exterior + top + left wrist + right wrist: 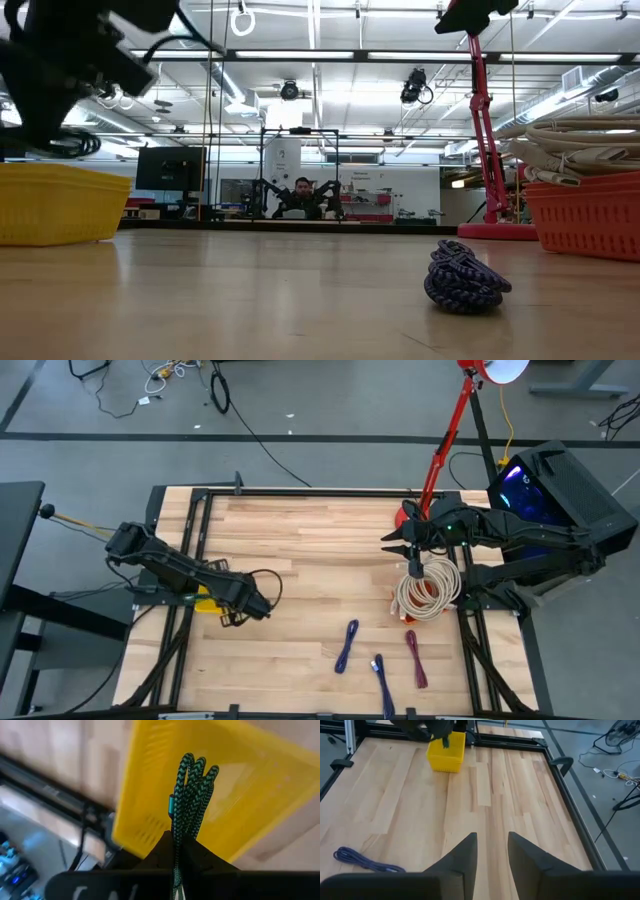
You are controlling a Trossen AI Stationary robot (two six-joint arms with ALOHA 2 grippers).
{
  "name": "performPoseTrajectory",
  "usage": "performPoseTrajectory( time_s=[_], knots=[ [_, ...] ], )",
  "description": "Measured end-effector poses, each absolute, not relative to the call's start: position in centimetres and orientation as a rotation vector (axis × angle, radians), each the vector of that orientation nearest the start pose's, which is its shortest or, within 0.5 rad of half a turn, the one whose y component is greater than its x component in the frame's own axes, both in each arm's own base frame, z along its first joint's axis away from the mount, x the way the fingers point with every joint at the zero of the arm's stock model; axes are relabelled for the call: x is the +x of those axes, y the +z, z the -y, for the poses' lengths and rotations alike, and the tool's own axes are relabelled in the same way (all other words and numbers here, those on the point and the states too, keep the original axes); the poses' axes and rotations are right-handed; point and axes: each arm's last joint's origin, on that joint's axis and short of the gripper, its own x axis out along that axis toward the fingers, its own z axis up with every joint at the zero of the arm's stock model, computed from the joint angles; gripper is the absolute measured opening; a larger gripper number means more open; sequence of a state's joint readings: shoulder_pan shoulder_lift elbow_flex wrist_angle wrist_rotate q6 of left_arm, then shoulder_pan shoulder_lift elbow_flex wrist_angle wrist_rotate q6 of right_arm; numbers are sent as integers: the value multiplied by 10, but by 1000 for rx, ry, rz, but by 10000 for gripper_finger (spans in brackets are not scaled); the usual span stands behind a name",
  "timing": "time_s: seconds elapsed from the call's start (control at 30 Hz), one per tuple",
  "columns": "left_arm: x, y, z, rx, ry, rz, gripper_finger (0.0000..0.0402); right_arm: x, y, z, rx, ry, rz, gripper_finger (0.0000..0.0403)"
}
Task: Pick & Place USB Port
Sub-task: Put the black and green charger cable into the yellow bin
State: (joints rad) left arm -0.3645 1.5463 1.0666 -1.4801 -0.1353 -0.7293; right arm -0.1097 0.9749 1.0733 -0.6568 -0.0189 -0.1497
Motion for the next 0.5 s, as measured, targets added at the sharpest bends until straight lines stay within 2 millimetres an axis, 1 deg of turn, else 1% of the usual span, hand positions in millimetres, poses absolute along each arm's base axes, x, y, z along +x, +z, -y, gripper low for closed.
performPoseTrajectory(
  time_s=[0.07,0.13,0.2,0.5],
  knots=[
    [210,213,75,-21,496,-1771,9,191,355,20,-111,-47,-559,109],
    [215,209,75,-14,445,-1704,9,191,355,20,-111,-47,-558,109],
    [218,210,74,-2,410,-1648,9,191,356,21,-110,-48,-551,109],
    [219,214,61,29,467,-1612,9,192,357,21,-109,-49,-538,109]
  ],
)
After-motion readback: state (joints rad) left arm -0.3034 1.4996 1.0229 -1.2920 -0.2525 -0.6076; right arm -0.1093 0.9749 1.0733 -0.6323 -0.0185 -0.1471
